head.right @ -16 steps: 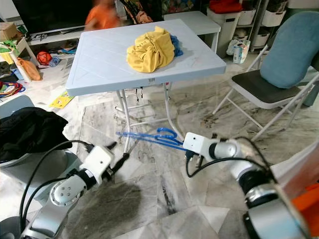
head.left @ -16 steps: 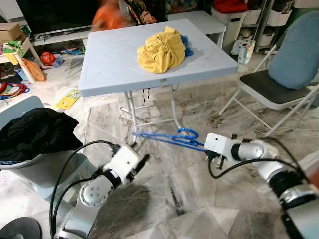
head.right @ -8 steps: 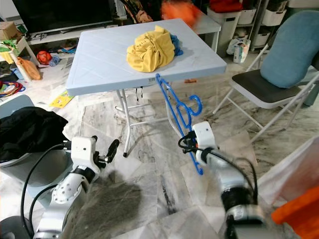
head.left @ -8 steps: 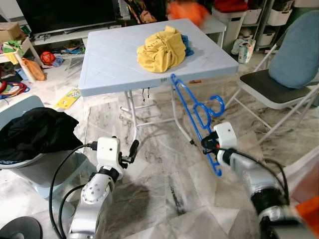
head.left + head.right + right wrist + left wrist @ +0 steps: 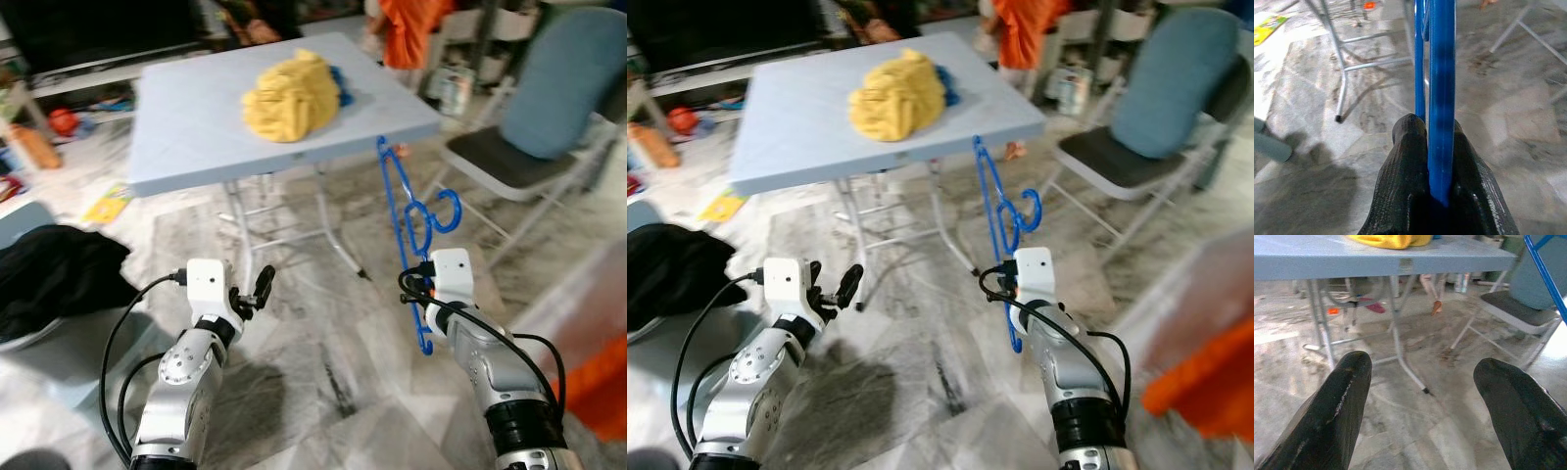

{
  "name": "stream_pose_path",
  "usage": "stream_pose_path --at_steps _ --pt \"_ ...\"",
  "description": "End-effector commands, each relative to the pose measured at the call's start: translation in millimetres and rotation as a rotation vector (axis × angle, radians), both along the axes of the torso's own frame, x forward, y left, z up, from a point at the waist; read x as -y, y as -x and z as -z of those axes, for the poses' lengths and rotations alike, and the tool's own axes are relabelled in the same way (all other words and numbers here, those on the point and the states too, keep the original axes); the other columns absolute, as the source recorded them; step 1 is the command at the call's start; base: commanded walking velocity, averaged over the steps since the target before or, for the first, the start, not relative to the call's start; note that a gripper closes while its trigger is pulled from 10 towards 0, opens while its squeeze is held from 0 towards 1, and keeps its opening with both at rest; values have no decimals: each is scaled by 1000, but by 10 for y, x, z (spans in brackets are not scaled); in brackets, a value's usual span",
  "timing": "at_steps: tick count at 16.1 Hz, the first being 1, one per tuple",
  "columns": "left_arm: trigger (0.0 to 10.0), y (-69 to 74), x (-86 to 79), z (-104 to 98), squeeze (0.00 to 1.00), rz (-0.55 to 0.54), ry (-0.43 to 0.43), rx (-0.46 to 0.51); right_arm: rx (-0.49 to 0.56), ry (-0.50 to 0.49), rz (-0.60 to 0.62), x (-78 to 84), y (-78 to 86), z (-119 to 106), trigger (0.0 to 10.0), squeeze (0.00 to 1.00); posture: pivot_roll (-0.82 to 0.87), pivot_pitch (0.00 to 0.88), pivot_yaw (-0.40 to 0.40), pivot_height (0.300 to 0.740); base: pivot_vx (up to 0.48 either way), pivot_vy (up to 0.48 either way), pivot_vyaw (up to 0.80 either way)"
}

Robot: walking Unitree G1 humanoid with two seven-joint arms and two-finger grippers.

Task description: Hang hanger

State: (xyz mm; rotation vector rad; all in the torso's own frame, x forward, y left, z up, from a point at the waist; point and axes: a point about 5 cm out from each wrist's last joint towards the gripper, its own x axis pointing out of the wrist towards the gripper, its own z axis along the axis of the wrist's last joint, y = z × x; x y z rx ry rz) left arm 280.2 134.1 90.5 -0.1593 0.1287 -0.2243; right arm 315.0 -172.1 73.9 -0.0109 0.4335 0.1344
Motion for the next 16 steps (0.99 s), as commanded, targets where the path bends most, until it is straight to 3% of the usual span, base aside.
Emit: stream_pose_path --at_steps 1,9,16 --pt "10000 -4 -28 -28 0 4 -4 3 18 -3 -1 -31 -9 -53 10000 0 -138 0 67 740 0 281 -800" --pt "10000 -2 -4 -40 0 33 -1 -7 12 19 12 -37 6 -74 10000 0 -138 0 72 740 0 315 -796" --pt "10000 -5 18 -44 0 66 1 -16 29 28 42 -34 -13 -106 10000 0 -137 0 77 740 0 443 -636"
